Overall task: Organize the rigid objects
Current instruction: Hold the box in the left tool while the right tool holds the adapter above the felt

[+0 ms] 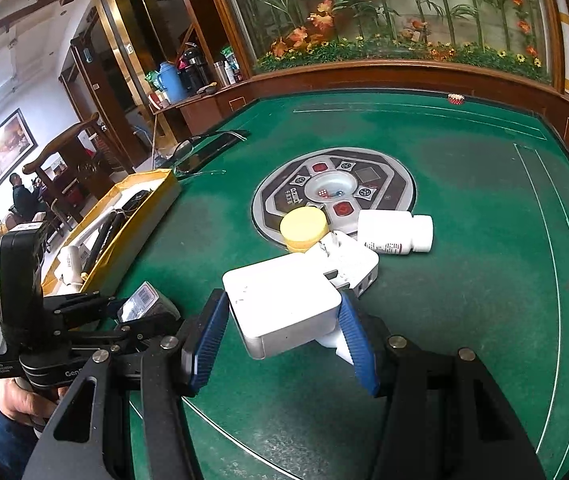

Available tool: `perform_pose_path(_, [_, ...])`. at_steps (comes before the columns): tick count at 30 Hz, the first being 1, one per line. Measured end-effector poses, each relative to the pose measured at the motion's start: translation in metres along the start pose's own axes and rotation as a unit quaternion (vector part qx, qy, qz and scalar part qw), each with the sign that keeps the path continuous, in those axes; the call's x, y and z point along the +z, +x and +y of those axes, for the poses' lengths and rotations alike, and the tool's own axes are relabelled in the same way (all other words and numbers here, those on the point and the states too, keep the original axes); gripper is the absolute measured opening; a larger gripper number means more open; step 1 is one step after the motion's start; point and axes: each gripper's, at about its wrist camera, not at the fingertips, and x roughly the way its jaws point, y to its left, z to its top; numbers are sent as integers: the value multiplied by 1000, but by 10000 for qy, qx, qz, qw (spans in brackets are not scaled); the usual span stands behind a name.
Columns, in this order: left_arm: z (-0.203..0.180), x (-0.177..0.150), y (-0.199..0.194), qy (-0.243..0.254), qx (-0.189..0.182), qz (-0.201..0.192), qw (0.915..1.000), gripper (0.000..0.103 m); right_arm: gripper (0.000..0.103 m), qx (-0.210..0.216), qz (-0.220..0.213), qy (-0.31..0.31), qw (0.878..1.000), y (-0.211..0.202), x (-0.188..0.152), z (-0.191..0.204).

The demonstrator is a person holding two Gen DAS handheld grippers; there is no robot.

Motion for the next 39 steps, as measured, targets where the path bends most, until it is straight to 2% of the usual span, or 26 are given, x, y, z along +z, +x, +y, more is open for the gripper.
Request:
perform_pose_path(9, [-2, 1, -5, -38, -22, -38, 10000, 39, 56, 14, -4, 6, 10000, -1, -1, 0])
perform_pose_path(20, [-3, 5, -33, -50, -85, -323, 9994, 39, 55, -38, 34, 75, 10000, 1, -1, -4])
perform_pose_path(39, [-8, 5, -36, -4, -122, -331, 9994, 39, 55, -47, 37, 91, 9999, 2, -1, -5])
